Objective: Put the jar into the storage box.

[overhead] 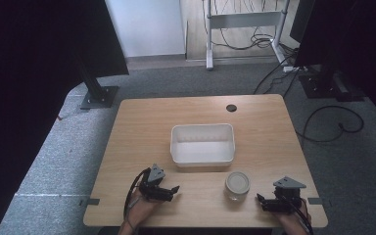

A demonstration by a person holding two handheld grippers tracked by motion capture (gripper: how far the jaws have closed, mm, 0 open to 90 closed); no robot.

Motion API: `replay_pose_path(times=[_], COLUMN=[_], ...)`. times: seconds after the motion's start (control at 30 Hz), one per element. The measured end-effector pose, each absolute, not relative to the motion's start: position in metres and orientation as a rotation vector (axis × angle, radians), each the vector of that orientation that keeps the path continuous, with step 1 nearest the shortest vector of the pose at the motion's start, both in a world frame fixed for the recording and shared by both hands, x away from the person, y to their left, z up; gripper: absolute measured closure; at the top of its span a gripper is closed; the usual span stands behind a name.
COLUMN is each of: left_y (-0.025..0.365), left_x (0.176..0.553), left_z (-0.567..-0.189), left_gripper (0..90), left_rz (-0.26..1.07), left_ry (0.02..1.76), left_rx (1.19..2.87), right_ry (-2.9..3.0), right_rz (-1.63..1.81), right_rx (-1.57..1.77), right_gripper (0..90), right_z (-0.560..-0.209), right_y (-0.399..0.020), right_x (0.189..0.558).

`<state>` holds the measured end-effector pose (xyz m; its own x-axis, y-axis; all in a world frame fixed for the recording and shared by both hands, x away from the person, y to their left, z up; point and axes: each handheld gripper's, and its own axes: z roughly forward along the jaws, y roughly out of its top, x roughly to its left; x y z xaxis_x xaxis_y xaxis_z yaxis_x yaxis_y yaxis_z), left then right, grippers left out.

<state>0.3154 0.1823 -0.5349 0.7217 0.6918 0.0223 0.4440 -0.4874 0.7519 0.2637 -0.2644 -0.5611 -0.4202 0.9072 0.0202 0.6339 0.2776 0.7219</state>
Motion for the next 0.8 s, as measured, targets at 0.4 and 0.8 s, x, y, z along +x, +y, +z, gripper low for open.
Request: replay_pose_path(times=[0.4, 0.8], left_y=[0.168, 0.145], left_x=[0.312, 0.307], left_z=[-0.527, -0.515], left_gripper=[7.5, 5.7], left_rz=[0.400, 0.381], left_ry=[0.795, 0.713], left_rx=[2.171, 2.166], right_ry=[2.156, 2.157], right_rz=[0.937, 0.937], right_rx=[1.391, 1.390], right_gripper=[3.8, 3.8], right_z=[-0.561, -0.561], right_y=[-0.264, -0.264], right_x=[0.264, 0.264])
